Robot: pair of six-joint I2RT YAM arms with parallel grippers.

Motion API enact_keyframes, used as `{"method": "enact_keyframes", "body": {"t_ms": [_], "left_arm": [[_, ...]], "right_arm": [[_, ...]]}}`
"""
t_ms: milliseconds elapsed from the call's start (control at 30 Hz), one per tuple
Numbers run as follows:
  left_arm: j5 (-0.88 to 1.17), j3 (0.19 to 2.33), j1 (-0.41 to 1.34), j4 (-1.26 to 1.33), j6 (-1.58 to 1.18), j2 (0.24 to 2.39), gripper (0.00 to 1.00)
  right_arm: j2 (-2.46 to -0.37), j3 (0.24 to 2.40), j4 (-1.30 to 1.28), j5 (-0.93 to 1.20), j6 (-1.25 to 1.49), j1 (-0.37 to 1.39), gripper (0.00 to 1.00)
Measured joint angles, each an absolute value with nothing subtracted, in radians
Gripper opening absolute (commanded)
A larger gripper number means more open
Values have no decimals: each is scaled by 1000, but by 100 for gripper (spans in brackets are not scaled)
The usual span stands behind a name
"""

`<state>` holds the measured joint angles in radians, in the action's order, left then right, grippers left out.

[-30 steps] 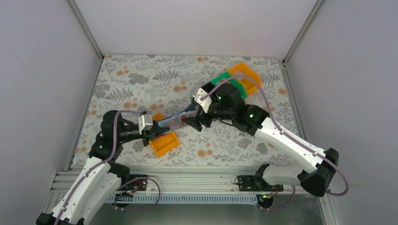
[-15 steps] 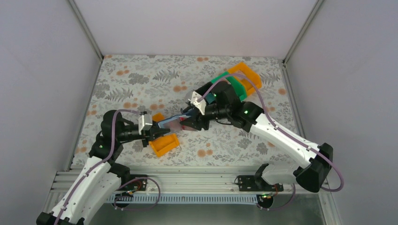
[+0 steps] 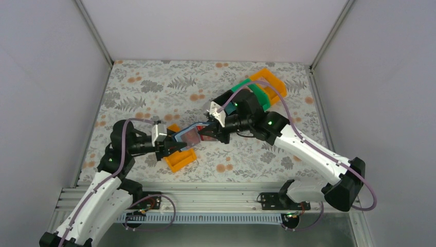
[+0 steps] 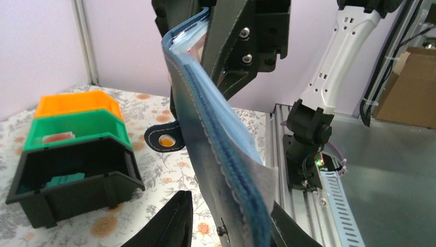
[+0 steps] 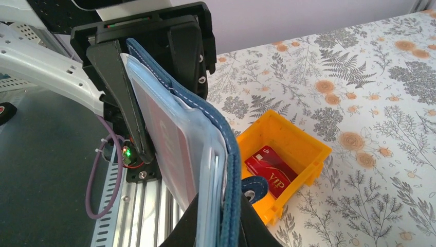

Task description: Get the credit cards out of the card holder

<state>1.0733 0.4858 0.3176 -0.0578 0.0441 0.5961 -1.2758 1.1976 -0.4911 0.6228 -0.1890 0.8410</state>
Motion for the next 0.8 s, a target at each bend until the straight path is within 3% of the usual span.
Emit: {"method": "enact_keyframes", "body": {"t_ms": [167,400,567,800], "left_arm": [[1075,557,317,-162,142,590,29],[1084,614,316,-269,271,587,19],[1068,610,316,-218,223,589,19],[996,586,317,-99,84,593,43]], "right_arm": [[-1261,1198,-491,640,-193,826,4],[-1242,1198,-492,662,-196,807,4],[-1238,1198,-492,688,-196,802,4],[-1239,1197,-472,729,-181,802,4]]}}
